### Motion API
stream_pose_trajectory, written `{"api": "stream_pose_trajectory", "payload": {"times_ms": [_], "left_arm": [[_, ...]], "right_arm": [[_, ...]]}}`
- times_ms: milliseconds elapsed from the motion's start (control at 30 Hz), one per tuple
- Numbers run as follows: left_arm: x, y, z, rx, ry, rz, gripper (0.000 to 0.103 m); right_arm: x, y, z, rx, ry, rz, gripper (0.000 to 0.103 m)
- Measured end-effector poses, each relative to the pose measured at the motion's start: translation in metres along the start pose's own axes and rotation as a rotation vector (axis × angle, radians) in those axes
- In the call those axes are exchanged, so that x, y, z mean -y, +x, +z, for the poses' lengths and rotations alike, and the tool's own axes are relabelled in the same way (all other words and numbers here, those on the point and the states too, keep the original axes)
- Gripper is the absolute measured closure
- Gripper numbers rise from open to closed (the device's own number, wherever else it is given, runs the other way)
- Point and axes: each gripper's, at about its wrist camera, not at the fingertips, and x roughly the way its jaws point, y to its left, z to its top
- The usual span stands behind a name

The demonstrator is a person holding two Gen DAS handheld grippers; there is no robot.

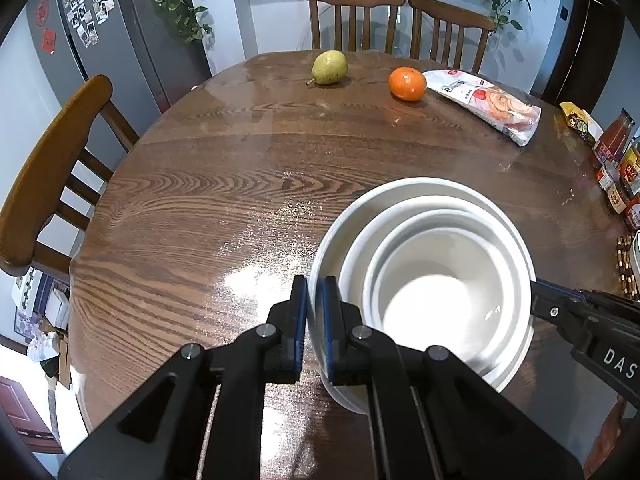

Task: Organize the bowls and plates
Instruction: 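Lower the white bowl stack onto the blue plates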

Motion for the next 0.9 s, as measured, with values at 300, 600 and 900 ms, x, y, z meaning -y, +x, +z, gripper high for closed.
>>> {"api": "stream_pose_trajectory", "payload": {"times_ms": [300, 600, 900], "left_arm": [[0.002, 0.010, 0.005, -0.020, 0.012, 0.002, 0.100], [0.006, 0.016, 0.011, -0.019, 0.036, 0.020, 0.100], [0.008, 0.019, 0.015, -0.014, 0.046, 0.034, 0.100]], "right_arm": [[0.005, 0.008, 0.004, -0.013, 0.015, -0.009, 0.092], [0.009, 0.011, 0.012, -0.019, 0.036, -0.002, 0.092], [0.010, 0.012, 0.017, -0.012, 0.038, -0.008, 0.092]]}}
